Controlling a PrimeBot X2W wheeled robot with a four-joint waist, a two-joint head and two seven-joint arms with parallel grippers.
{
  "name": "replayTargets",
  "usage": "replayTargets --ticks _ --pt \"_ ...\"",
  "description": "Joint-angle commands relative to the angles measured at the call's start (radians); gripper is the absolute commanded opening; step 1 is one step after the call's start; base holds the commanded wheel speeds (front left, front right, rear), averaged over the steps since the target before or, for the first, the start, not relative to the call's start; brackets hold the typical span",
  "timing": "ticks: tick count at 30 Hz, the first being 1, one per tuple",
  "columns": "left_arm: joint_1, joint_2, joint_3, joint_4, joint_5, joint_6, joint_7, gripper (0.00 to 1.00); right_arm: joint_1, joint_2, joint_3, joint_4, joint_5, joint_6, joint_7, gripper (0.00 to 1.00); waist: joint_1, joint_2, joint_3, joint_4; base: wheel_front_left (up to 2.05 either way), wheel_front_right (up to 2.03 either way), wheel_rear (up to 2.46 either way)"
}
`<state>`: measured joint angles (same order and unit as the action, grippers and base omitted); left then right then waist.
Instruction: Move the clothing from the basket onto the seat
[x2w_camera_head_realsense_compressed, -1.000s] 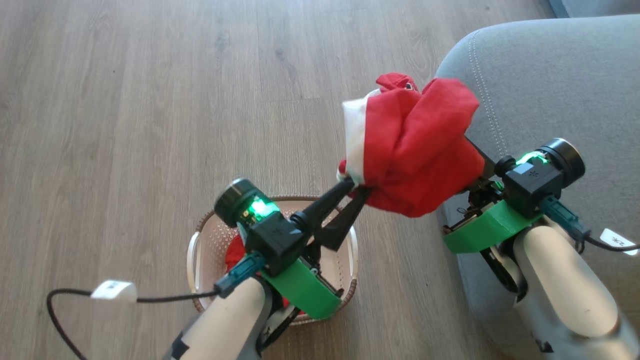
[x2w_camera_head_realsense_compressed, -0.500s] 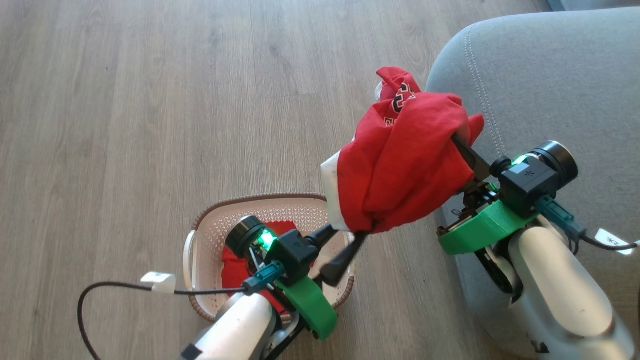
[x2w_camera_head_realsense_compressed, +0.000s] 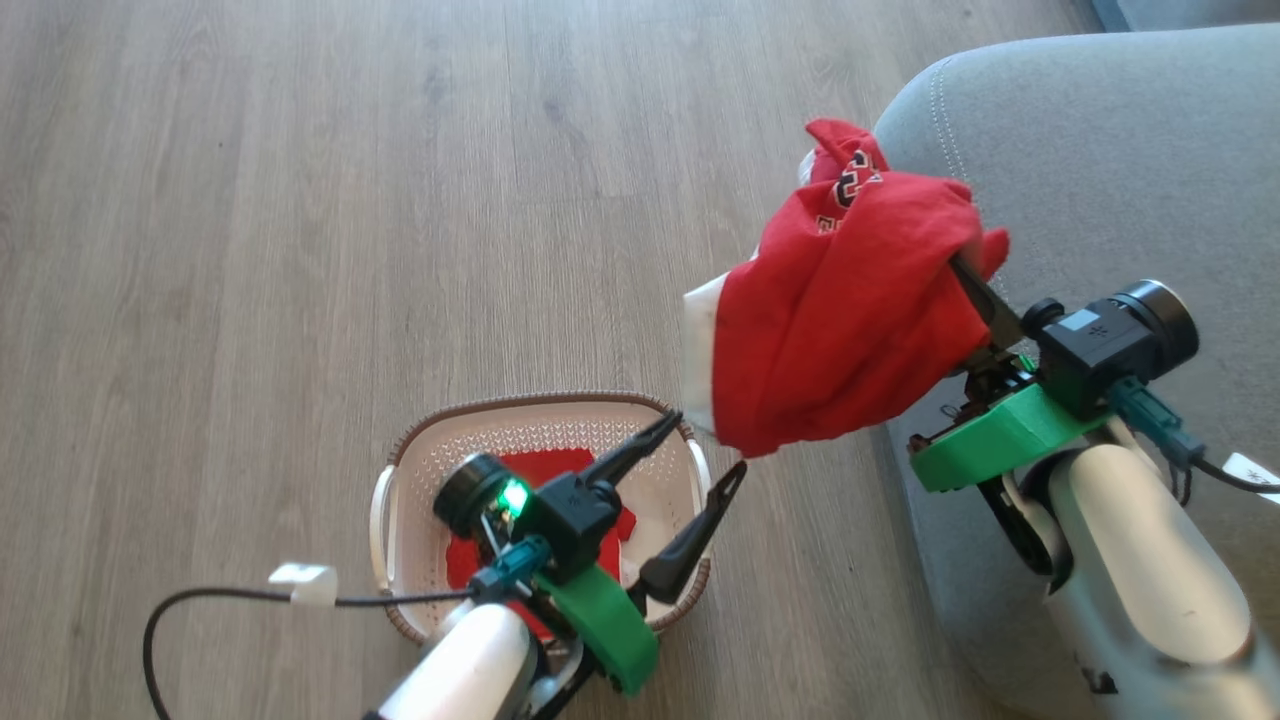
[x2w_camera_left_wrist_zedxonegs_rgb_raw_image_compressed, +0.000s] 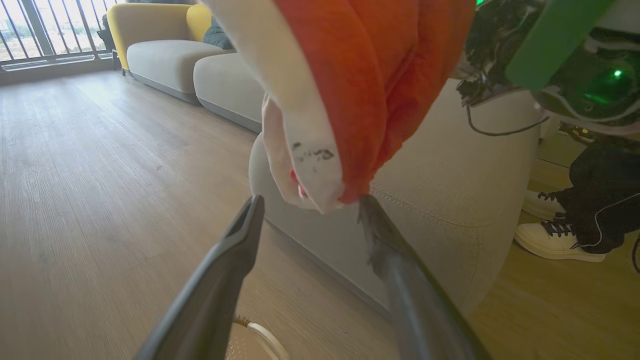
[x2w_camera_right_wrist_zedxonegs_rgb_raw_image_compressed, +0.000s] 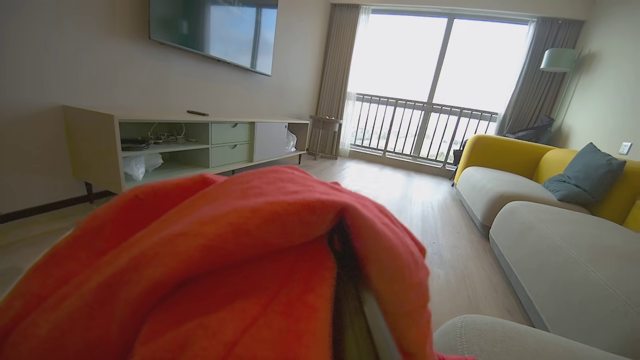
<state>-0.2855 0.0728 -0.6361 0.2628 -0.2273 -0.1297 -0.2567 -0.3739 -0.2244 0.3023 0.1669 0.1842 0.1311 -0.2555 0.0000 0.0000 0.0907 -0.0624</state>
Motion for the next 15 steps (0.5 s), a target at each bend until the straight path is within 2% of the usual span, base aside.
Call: replayTargets --ticks 1,7,15 --pt "-0.014 0.007 0.040 -0.033 0.007 -0.001 -0.005 1.00 0.005 0.002 0.003 -0.035 -0.004 0.000 -0.006 0.00 0.0000 0.0000 -0.003 0.000 0.00 0.00 0.00" --pt "0.018 0.021 0.033 -0.043 0.002 -0.001 -0.005 1.00 0.022 0.001 -0.032 -0.045 -0.007 0.000 -0.006 0.00 0.0000 0.0000 -0.012 -0.003 0.00 0.00 0.00" --pt "0.067 0.039 0.047 -0.022 0.053 -0.001 -0.005 1.00 0.057 0.008 -0.071 -0.058 -0.014 0.000 -0.006 0.00 0.0000 0.0000 -0.017 -0.009 0.00 0.00 0.00"
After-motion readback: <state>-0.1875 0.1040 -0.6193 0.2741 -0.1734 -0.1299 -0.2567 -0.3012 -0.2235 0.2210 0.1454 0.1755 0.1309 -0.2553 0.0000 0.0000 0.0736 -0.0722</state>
